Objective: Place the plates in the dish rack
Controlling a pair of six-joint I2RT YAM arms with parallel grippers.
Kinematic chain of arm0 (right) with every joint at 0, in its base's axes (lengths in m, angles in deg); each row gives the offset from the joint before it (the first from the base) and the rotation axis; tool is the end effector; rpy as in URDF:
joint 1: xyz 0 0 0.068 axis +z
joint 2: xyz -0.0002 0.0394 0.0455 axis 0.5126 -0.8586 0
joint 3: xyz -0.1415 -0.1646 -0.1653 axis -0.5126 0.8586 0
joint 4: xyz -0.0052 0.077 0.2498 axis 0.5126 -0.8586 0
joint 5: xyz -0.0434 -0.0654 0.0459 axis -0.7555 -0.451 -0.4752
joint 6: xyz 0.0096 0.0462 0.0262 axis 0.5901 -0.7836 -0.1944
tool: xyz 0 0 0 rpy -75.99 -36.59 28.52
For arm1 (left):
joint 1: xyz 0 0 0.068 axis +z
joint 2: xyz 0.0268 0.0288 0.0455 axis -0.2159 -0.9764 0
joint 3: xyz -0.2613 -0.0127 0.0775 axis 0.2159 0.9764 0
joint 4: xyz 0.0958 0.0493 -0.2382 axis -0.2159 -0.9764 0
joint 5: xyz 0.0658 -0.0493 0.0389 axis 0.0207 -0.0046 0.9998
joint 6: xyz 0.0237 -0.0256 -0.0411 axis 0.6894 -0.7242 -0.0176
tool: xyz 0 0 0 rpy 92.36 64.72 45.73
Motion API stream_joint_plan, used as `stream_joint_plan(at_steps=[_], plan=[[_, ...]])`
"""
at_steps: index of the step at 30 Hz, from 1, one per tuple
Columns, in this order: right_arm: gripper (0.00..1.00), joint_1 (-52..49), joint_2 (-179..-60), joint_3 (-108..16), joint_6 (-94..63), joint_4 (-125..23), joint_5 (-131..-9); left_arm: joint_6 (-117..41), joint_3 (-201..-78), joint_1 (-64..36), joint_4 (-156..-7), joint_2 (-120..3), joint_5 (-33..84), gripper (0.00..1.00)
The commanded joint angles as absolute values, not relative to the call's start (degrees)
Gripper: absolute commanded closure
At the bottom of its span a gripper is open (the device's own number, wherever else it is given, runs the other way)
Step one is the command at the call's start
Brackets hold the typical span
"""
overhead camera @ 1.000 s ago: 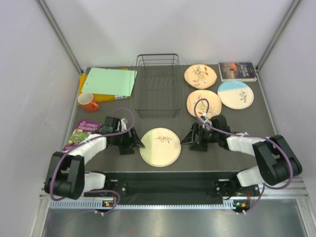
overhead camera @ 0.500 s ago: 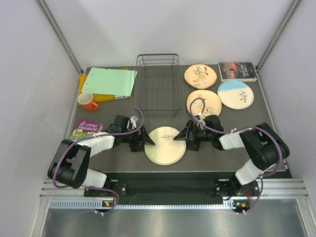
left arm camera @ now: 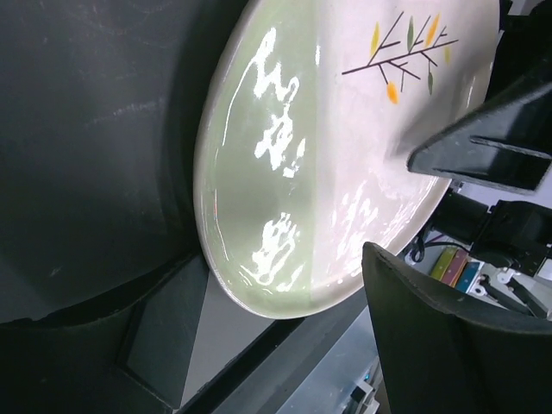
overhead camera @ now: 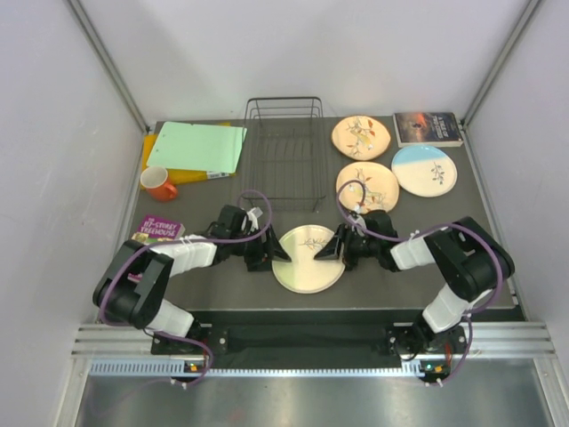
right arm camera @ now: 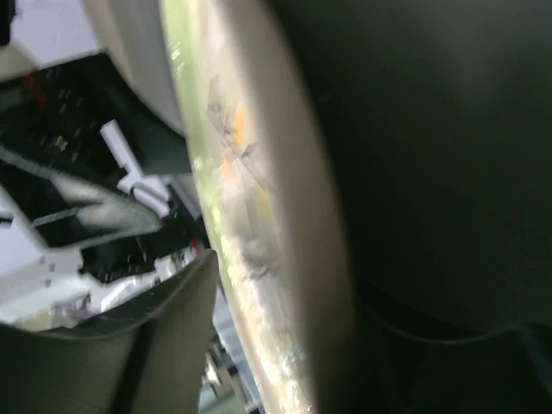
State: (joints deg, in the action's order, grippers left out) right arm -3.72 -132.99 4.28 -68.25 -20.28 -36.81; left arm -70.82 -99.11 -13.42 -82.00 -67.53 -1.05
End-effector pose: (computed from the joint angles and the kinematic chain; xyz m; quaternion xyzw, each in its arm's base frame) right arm 0.2224 0.1398 0.1056 0.0962 0.8551 0.5035 0.0776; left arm 0.2201 -0.1295 0.1359 -0.0512 0.9048 -0.4129 0.0911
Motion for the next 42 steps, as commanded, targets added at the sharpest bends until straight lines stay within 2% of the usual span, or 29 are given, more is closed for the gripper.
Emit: stream_joint_plan(at_steps=[1, 2, 3, 4, 9, 12, 16, 21, 26, 29, 30, 34, 36, 40, 42], plan=[[0.62, -3.3, -131.7, 2.8, -63.5, -25.1, -41.8, -67.3, -97.1, -14.2, -85.1, -67.8, 4.7, 0.22], [0.77, -3.6, -131.0, 1.5, -61.3, -25.8, -41.5, -66.8, -97.2, -14.2, -85.5, -67.6, 5.2, 0.22], [0.99, -4.3, -130.4, 0.7, -59.7, -27.5, -41.5, -66.0, -97.9, -14.2, -86.2, -66.5, 6.1, 0.22], [1.0, -4.8, -129.5, -0.8, -57.9, -31.1, -41.4, -63.4, -98.3, -14.2, -88.2, -65.8, 6.3, 0.22], [1.0, -10.1, -119.1, -2.9, -46.3, -40.4, -33.8, -53.9, -103.3, -12.5, -99.1, -58.2, 5.2, 0.22], [1.0, -11.4, -111.7, -8.2, -32.8, -55.9, -30.6, -42.3, -109.7, -10.2, -112.3, -53.6, 3.0, 0.19], [1.0, -13.0, -105.9, -20.5, -13.9, -79.9, -27.8, -39.5, -115.6, -2.9, -115.8, -50.0, -1.2, 0.18], [1.0, -13.3, -105.1, -39.4, -2.5, -96.7, -27.8, -33.7, -124.8, -2.2, -114.5, -53.1, -0.6, 0.17], [1.0, -13.4, -114.0, -56.2, -7.3, -95.8, -33.1, -34.5, -128.8, -1.9, -108.8, -54.0, 6.1, 0.13], [1.0, -13.3, -123.3, -68.7, -13.9, -92.3, -38.3, -35.8, -130.2, -0.3, -105.7, -54.2, 8.4, 0.12], [1.0, -13.2, -126.1, -76.7, -15.2, -92.4, -40.8, -35.6, -130.7, 0.5, -105.3, -54.2, 9.1, 0.13], [1.0, -13.0, -143.2, -97.1, -18.2, -92.7, -55.5, -34.6, -133.9, 1.7, -104.0, -56.0, 12.6, 0.13], [1.0, -13.1, -150.2, -106.3, -22.2, -91.5, -66.7, -35.2, -135.4, 3.0, -103.9, -56.9, 14.7, 0.13], [1.0, -11.5, -155.8, -109.3, -25.1, -83.4, -85.5, -34.5, -136.8, 6.0, -102.9, -57.8, 15.0, 0.13], [1.0, -9.8, -158.8, -111.0, -24.0, -79.3, -90.9, -33.8, -136.9, 7.8, -102.7, -57.7, 15.2, 0.13]])
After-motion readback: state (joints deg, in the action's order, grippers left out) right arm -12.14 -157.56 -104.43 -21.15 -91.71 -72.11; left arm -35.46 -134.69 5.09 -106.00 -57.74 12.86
